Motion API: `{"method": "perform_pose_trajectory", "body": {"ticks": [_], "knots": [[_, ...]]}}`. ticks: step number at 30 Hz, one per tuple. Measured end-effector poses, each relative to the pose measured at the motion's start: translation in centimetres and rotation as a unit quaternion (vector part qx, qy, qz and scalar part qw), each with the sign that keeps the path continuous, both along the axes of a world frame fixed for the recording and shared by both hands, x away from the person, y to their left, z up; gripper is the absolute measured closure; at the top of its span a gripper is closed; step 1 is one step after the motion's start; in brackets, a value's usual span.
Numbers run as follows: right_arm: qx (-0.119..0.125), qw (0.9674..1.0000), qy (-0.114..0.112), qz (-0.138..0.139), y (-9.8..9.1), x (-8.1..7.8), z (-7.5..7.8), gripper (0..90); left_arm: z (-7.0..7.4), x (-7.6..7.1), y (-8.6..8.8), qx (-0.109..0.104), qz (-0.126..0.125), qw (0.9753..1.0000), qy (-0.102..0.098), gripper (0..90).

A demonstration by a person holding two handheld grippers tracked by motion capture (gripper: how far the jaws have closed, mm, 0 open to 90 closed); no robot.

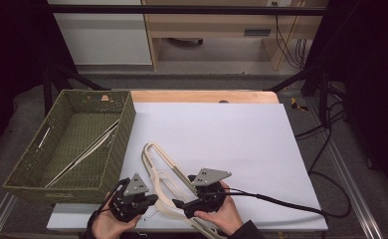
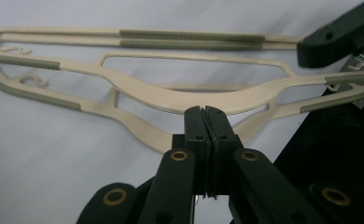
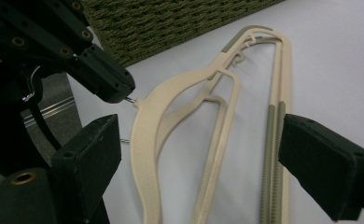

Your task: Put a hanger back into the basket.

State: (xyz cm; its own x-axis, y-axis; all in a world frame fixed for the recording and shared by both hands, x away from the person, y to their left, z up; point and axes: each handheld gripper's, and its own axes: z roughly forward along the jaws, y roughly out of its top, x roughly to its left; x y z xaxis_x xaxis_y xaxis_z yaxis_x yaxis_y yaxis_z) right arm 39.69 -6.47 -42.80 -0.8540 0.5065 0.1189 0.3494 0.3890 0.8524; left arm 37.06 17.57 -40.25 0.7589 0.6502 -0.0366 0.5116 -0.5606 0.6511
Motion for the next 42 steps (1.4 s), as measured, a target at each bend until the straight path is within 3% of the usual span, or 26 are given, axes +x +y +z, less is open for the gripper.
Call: {"method": "perform_pose_trajectory", "body": {"ticks": [5, 11, 16, 18, 20, 22, 23, 26, 31, 33, 34, 35, 36, 37, 38, 40, 41, 42], "knots": [[-0.003, 1.0000, -0.003, 0.006, 0.7, -0.1, 0.1, 16.9, 0.8, 0.4, -0.5, 0.006, -0.002, 1.0000, 0.002, 88.6], [-0.026, 0.9995, 0.003, 0.017, 1.9, -0.2, -0.5, 26.7, 1.3, 0.5, -1.4, 0.013, -0.004, 0.9999, -0.005, 88.5], [-0.058, 0.9981, 0.007, 0.019, 2.6, -0.3, -1.6, 41.6, 1.3, 0.4, -1.7, 0.019, -0.004, 0.9998, -0.009, 88.5], [-0.062, 0.9978, 0.007, 0.022, 2.7, -0.3, -1.7, 44.3, 1.3, 0.4, -1.7, 0.019, -0.004, 0.9998, -0.010, 88.5], [-0.070, 0.9971, 0.008, 0.030, 2.8, -0.2, -2.1, 55.3, 1.3, 0.4, -1.7, 0.017, -0.004, 0.9998, -0.010, 88.5], [-0.075, 0.9966, 0.011, 0.034, 2.9, -0.3, -2.2, 59.4, 1.3, 0.4, -1.7, 0.017, -0.003, 0.9998, -0.010, 88.4], [-0.075, 0.9966, 0.011, 0.034, 2.9, -0.3, -2.2, 59.4, 1.3, 0.4, -1.7, 0.017, -0.003, 0.9998, -0.010, 88.4], [-0.068, 0.9962, 0.019, 0.051, 3.0, -0.3, -2.2, 71.8, 1.3, 0.4, -1.6, 0.014, 0.000, 0.9999, -0.009, 88.4], [-0.068, 0.9962, 0.019, 0.051, 2.9, -0.5, -2.1, 74.0, 1.4, 0.5, -1.6, 0.008, -0.001, 0.9999, -0.010, 88.1], [-0.067, 0.9964, 0.017, 0.050, 2.9, -0.5, -2.0, 74.2, 1.5, 0.5, -1.4, 0.001, -0.002, 0.9999, -0.013, 87.4], [-0.068, 0.9964, 0.013, 0.049, 2.9, -0.5, -1.9, 74.4, 2.0, 0.5, -1.0, -0.020, -0.001, 0.9995, -0.026, 81.9], [-0.067, 0.9966, 0.013, 0.047, 2.9, -0.5, -1.9, 74.4, 2.0, 0.5, -1.0, -0.020, -0.001, 0.9995, -0.026, 76.5], [-0.068, 0.9966, 0.012, 0.045, 2.8, -0.5, -1.8, 74.5, 3.1, 0.4, -0.1, -0.055, 0.009, 0.9975, -0.044, 69.0], [-0.068, 0.9966, 0.012, 0.045, 2.8, -0.5, -1.8, 74.5, 3.1, 0.4, -0.1, -0.055, 0.009, 0.9975, -0.044, 65.5], [-0.068, 0.9966, 0.007, 0.046, 2.7, -0.4, -1.6, 74.7, 4.4, 0.1, 1.2, -0.093, 0.017, 0.9932, -0.068, 59.3], [-0.068, 0.9967, 0.009, 0.042, 2.6, -0.4, -1.4, 75.0, 5.2, 0.0, 2.1, -0.112, 0.023, 0.9895, -0.088, 49.1], [-0.068, 0.9967, 0.009, 0.042, 2.6, -0.4, -1.4, 75.0, 5.2, 0.0, 2.1, -0.112, 0.023, 0.9895, -0.088, 46.4], [-0.071, 0.9967, 0.005, 0.039, 2.4, -0.4, -1.1, 75.4, 5.7, 0.0, 3.1, -0.129, 0.025, 0.9865, -0.097, 42.1]]}}
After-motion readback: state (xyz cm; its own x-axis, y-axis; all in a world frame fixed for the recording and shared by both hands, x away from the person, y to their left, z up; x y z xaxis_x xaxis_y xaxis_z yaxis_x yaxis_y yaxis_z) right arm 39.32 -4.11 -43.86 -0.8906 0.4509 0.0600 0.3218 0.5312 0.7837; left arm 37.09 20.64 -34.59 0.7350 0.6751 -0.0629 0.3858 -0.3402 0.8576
